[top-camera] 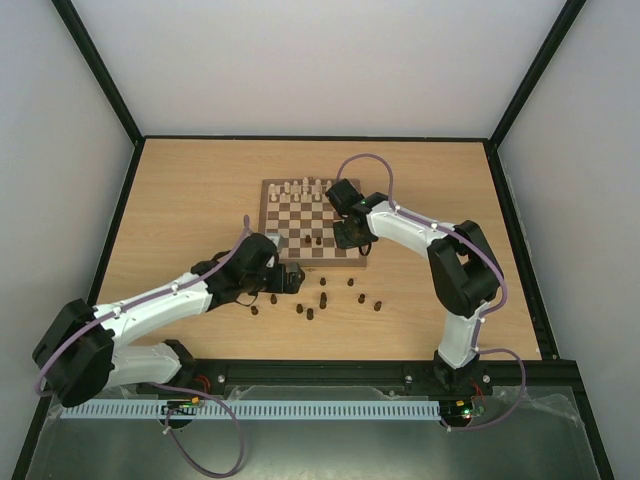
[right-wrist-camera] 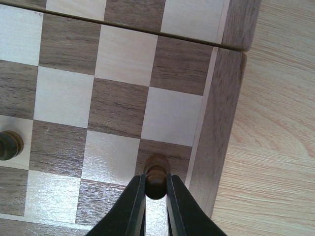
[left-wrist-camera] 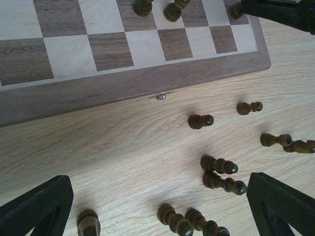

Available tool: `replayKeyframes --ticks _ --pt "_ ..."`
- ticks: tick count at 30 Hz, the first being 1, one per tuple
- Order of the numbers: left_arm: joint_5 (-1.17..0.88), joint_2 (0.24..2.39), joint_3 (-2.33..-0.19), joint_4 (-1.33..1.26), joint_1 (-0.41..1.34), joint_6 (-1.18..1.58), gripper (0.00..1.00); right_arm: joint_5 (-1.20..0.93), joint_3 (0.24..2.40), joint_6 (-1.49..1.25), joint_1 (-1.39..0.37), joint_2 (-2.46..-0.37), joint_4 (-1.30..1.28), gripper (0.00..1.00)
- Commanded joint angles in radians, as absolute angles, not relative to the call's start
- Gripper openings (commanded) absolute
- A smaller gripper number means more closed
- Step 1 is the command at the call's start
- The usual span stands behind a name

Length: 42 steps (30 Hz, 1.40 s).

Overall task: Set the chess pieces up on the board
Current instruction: Place the chess piece on the chessboard, then pick up the chess piece at the center of the board.

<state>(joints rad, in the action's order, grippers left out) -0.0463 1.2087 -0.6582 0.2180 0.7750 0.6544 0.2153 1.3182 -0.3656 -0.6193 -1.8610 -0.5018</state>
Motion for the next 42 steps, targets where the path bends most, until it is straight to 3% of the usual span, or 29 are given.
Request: replayKeyframes --ticks 1,9,13,19,24,26,31,42 --pt "-0.035 1.224 -0.698 0.206 0.786 0.645 0.99 0.222 1.324 -0.358 -0.617 -1.884 -0.546 0.14" --pt "-0.018 1.282 -0.758 0.223 0.810 0.604 0.99 0.236 1.321 -0.369 -0.617 -1.790 -0.561 0.46" --pt "0.012 1.334 -0.814 0.256 0.824 0.576 0.99 0.266 1.294 -0.388 -0.617 -1.669 -0.577 0.54" --pt "0.074 1.453 -0.886 0.296 0.892 0.567 0.95 0.302 1.231 -0.424 -0.617 -1.447 -0.594 0.59" --pt "0.134 1.601 -0.976 0.321 0.974 0.585 0.72 0.269 1.214 -0.417 -0.615 -1.330 -0.612 0.59" --pt "0.154 1.658 -1.012 0.333 0.995 0.591 0.62 0.260 1.209 -0.409 -0.616 -1.309 -0.617 0.59" --pt "0.199 1.748 -1.074 0.348 1.015 0.608 0.51 0.245 1.188 -0.393 -0.616 -1.292 -0.612 0.59" --pt "0.248 1.860 -1.138 0.366 1.014 0.614 0.35 0.213 1.164 -0.380 -0.616 -1.285 -0.592 0.58"
